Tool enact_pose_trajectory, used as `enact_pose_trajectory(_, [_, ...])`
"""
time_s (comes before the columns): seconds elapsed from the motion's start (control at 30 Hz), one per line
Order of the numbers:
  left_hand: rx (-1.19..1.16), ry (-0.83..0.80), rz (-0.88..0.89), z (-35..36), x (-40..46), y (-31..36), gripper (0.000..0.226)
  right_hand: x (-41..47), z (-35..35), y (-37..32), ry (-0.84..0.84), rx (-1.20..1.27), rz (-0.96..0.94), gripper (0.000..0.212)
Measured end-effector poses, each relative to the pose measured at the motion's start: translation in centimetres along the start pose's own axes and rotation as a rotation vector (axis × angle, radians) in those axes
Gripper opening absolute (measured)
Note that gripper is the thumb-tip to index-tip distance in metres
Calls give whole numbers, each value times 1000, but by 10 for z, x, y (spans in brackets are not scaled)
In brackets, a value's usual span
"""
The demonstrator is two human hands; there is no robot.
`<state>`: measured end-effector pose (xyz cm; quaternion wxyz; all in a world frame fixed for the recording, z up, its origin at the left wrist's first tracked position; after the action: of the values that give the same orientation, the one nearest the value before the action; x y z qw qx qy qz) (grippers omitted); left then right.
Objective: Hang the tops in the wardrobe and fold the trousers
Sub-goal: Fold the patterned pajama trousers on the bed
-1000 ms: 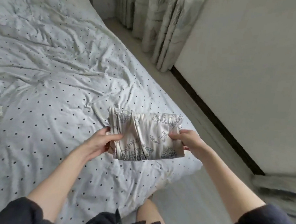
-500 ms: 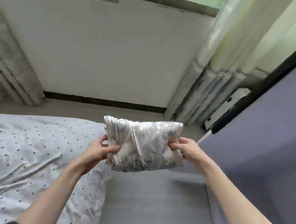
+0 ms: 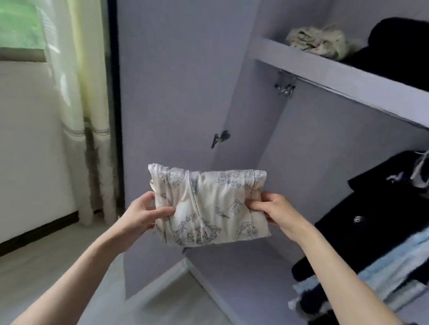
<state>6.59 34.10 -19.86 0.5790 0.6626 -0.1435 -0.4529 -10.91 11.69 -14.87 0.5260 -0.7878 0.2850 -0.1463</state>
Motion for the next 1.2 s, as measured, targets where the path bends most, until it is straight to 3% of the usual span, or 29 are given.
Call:
enact_pose_trajectory(0.13, [76,-134,118,42,44,79,67,6,-67,-34,203,-9,-62,25])
enact_pose_trajectory(0.33, [148,-297,320,97,92,209,45,14,-147,-100,473,-13,-209,19])
enact_pose_trajectory(0.43, [134,-331,382,122,112,277,29,30,-182,-137,581,-6,-269,28])
enact_pose_trajectory(0.53, [150,-371,447,142,127,346,23,54,-213,-174,626,34,-316,31])
enact_pose_trajectory(0.63, [210,-398,500,161,147,414,32,87,-250,-215,650,27,-340,26])
enact_pose_trajectory(0.7, [219,-394,526,170,160,455,21,113,-277,-243,670,-46,-366,28])
enact_pose_trajectory(0.83, [275,-350,595,191,189,537,23,171,-333,-293,670,-193,-387,15])
enact_pose_trajectory(0.93, [359,-305,594,205,211,572,10,210,-356,-302,647,-236,-311,9])
enact_pose_trajectory(1.07, [522,-115,519,225,267,591,10,259,-374,-279,631,-403,-188,13])
enact_pose_trajectory(1.13, [730,35,490,238,293,579,15,276,-375,-261,588,-597,-105,9])
enact_pose_trajectory(1.2, [923,204,584,253,307,569,39,286,-380,-255,567,-846,-88,37])
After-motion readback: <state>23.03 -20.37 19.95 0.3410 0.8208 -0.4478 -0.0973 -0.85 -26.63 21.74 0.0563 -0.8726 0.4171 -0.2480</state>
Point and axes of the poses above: each hand's wrist, its own x-axis towards the middle knuckle, its own z-axis out of the palm, y = z × x, the point moved 1 cm from there along x, towards the middle knuckle, and after that the axes turned 14 degrees about -z, right-handed, at the moved point
